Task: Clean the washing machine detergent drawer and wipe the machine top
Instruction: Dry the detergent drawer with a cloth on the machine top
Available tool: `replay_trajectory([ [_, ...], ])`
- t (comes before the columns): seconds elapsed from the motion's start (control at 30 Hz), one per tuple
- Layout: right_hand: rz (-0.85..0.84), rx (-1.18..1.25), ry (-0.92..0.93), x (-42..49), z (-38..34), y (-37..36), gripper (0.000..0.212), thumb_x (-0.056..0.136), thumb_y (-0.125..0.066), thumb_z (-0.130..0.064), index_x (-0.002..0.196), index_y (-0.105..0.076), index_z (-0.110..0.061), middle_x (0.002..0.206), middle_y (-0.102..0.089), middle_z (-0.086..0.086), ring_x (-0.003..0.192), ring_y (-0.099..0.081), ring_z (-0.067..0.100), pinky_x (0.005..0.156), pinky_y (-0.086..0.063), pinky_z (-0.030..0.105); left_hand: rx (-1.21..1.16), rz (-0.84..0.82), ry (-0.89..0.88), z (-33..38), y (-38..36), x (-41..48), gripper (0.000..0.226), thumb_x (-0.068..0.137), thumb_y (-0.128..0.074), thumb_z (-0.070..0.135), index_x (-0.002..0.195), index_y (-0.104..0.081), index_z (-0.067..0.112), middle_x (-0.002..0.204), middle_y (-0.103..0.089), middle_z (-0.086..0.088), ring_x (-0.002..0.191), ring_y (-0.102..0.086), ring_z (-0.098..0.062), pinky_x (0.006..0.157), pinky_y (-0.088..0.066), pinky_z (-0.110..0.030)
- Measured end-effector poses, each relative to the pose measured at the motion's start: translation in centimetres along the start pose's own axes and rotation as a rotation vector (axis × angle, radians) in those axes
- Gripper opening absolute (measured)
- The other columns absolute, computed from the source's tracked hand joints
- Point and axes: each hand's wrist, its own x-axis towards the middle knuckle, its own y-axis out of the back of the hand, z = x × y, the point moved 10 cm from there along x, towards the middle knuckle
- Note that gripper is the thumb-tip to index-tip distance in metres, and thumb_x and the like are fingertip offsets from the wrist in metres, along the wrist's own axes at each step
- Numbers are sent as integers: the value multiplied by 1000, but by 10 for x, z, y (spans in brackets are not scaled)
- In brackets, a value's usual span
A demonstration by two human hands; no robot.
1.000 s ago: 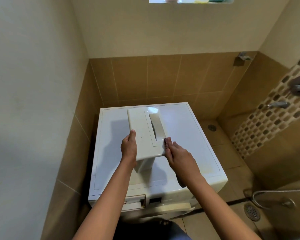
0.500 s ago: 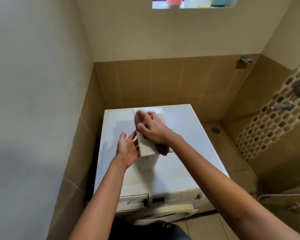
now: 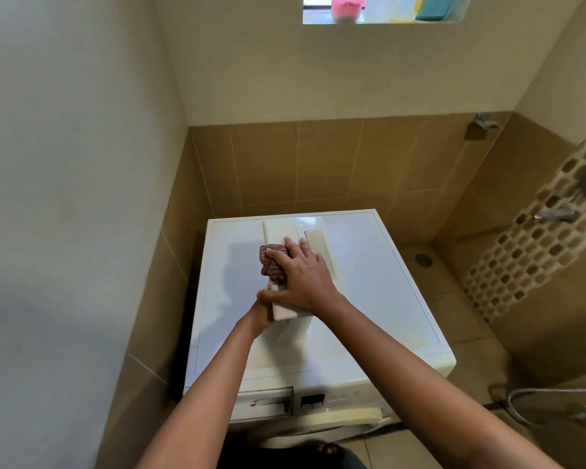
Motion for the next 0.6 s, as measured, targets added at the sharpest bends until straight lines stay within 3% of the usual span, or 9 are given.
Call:
replay_trajectory([
  [0.07, -41, 15, -107, 1, 7, -2, 88, 71, -68, -58, 145, -26, -36, 158, -7, 13, 141, -4, 48, 112, -19, 58, 45, -21, -45, 3, -6, 1, 47, 100, -28, -12, 146, -23, -8, 134, -50, -20, 108, -64, -17, 76, -47, -16],
  [0.1, -52, 34, -156, 2, 11, -3, 87, 71, -70, -54, 144, -25, -35, 157, -6, 15, 138, -7, 52, 110, -23, 57, 5, -46, -91, 11, -13, -1, 47, 98, -27, -16, 145, -22, -11, 117, -56, -18, 91, -69, -9, 68, -51, -15],
  [0.13, -53, 53, -196, 4, 16, -2, 86, 71, -71, -49, 143, -26, -35, 156, -8, 17, 134, -15, 53, 108, -28, 55, -56, -66, -130, 17, -20, -1, 45, 99, -25, -15, 144, -24, -13, 103, -56, -14, 75, -70, -5, 61, -53, -17],
  [0.2, -31, 117, -224, 6, 23, 0, 82, 69, -73, -42, 139, -31, -35, 149, -20, 14, 122, -32, 46, 100, -37, 51, -152, -64, -176, 19, -24, 13, 39, 103, -23, -2, 141, -33, -6, 99, -55, -14, 81, -68, -13, 66, -55, -27],
  [0.3, 12, 383, -207, 1, 40, 12, 77, 64, -76, -38, 133, -44, -33, 123, -48, 2, 109, -48, 28, 90, -47, 38, 281, 94, -339, 24, -8, 28, 33, 103, -35, 13, 130, -53, 14, 108, -62, -10, 107, -57, -29, 83, -52, -33],
  [0.4, -5, 756, -265, -6, 74, 29, 68, 63, -75, -27, 128, -54, -28, 112, -59, -4, 99, -59, 15, 72, -48, 18, 951, 156, -579, 32, -9, 30, 32, 86, -56, 45, 112, -65, 28, 103, -65, 2, 100, -57, -21, 84, -44, -32],
  [0.43, -27, 864, -283, -8, 86, 32, 65, 63, -73, -25, 126, -55, -27, 113, -60, -2, 97, -60, 15, 70, -50, 18, 1019, 192, -609, 37, -5, 25, 44, 79, -56, 58, 111, -65, 28, 103, -62, 5, 99, -54, -17, 87, -38, -31],
  [0.5, -42, 1010, -312, -11, 109, 31, 59, 62, -68, -19, 119, -60, -28, 112, -63, 4, 97, -63, 20, 71, -55, 27, 874, 342, -643, 51, 19, 15, 58, 72, -53, 72, 108, -62, 26, 104, -54, 8, 100, -45, -12, 88, -31, -28],
  [0.6, 7, 1148, -371, -14, 133, 24, 53, 61, -64, -14, 111, -64, -30, 111, -66, 8, 97, -65, 27, 80, -57, 39, 840, 694, -671, 74, 62, -17, 67, 75, -64, 67, 115, -56, 13, 114, -54, -7, 107, -47, -22, 91, -37, -37],
])
